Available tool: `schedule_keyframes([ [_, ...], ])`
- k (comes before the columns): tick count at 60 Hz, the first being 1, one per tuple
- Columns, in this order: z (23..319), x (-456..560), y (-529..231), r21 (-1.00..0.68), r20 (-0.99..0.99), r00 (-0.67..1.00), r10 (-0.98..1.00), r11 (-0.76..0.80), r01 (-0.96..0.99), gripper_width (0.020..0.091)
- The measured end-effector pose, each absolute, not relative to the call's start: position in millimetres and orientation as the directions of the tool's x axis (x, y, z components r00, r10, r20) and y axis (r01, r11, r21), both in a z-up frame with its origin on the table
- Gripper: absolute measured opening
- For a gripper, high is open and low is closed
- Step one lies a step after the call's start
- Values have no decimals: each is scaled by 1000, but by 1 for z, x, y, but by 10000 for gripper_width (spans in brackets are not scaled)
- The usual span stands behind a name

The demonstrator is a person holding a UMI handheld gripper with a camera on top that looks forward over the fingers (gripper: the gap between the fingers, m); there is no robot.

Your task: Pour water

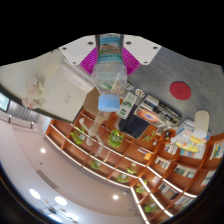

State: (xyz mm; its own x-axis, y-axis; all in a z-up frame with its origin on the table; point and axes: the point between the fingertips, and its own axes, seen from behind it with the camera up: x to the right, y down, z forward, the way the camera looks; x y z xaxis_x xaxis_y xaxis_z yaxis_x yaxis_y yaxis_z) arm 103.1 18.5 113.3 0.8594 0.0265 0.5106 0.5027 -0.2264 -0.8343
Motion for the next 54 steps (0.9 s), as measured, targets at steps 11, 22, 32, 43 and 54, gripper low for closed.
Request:
schedule_keyframes([
  [11,137,-14,51,-573,802,586,116,-129,809,264],
  [22,149,-104,80,-275,954,277,117,-33,961,263],
  [32,152,-154,94,49,996,-51,68,25,998,263],
  [43,154,-193,102,375,927,-373,-33,74,924,271],
  [54,159,-216,104,595,800,-582,-146,63,801,274],
])
